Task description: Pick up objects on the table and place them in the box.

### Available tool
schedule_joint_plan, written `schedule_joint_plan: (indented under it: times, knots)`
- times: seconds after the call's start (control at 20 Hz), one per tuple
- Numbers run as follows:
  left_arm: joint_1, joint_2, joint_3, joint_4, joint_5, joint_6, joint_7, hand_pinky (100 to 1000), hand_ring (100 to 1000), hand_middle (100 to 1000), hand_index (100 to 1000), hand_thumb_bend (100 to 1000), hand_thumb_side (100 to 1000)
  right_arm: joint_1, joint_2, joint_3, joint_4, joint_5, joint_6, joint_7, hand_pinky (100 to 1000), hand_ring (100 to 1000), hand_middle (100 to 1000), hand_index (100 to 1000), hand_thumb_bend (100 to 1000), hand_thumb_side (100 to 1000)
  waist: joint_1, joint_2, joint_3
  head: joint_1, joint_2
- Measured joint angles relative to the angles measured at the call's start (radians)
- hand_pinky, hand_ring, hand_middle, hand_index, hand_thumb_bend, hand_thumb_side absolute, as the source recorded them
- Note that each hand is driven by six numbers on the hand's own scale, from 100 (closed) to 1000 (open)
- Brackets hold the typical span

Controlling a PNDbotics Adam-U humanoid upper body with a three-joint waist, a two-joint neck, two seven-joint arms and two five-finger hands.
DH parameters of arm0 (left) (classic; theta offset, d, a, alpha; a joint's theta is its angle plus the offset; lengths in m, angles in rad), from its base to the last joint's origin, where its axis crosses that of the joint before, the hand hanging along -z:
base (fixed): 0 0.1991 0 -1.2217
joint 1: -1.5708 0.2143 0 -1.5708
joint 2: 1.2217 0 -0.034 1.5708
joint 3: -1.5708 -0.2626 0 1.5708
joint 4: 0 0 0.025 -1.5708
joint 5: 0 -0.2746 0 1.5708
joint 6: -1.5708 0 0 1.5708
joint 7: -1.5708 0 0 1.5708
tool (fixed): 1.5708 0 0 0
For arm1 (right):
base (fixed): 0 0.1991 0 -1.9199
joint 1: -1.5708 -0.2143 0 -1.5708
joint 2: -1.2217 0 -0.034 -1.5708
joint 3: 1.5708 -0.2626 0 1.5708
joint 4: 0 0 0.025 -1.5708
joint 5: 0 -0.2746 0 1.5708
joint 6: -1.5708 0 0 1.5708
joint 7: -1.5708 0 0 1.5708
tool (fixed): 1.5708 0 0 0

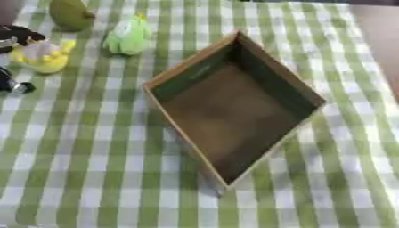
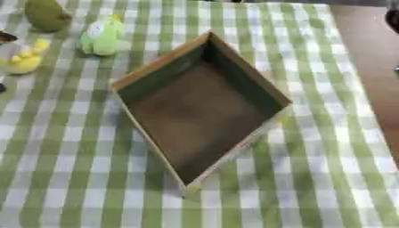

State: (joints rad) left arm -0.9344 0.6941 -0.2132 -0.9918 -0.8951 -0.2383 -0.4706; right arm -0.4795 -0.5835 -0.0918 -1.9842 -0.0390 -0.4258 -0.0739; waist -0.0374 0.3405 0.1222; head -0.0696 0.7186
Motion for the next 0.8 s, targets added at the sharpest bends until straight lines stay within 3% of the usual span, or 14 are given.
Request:
schedule_joint_plan:
  times: [0.15,0.4,0.45,0.6,0.8]
  knots:
    - [-0.008,-0.013,0.001,0.017,-0.008,0.008,0.021,764,846,844,950,352,100,0.0,0.0,0.0,0.0,0.0,0.002,0.003,842,883,680,934,100,470,-0.002,0.005,-0.005,0.006,-0.003]
    - [-0.022,-0.027,0.005,0.043,-0.037,0.023,0.056,642,716,700,854,368,100,0.0,0.008,0.0,0.0,-0.004,0.005,0.007,843,891,677,936,100,470,-0.002,0.006,-0.006,0.011,-0.008]
    - [-0.025,-0.03,0.006,0.047,-0.048,0.024,0.071,594,656,635,801,342,100,0.0,0.008,0.001,0.0,-0.004,0.006,0.009,844,894,676,936,100,470,-0.002,0.006,-0.007,0.012,-0.008]
    - [-0.025,-0.038,0.006,0.052,-0.081,0.023,0.131,498,572,556,714,273,100,0.002,0.009,0.001,0.0,-0.007,0.008,0.012,845,900,674,939,100,470,-0.003,0.007,-0.007,0.014,-0.008]
    - [-0.025,-0.038,0.006,0.043,-0.118,0.025,0.234,427,517,515,660,239,100,0.006,0.013,0.001,0.0,-0.008,0.01,0.014,845,901,673,940,100,470,-0.003,0.008,-0.007,0.016,-0.008]
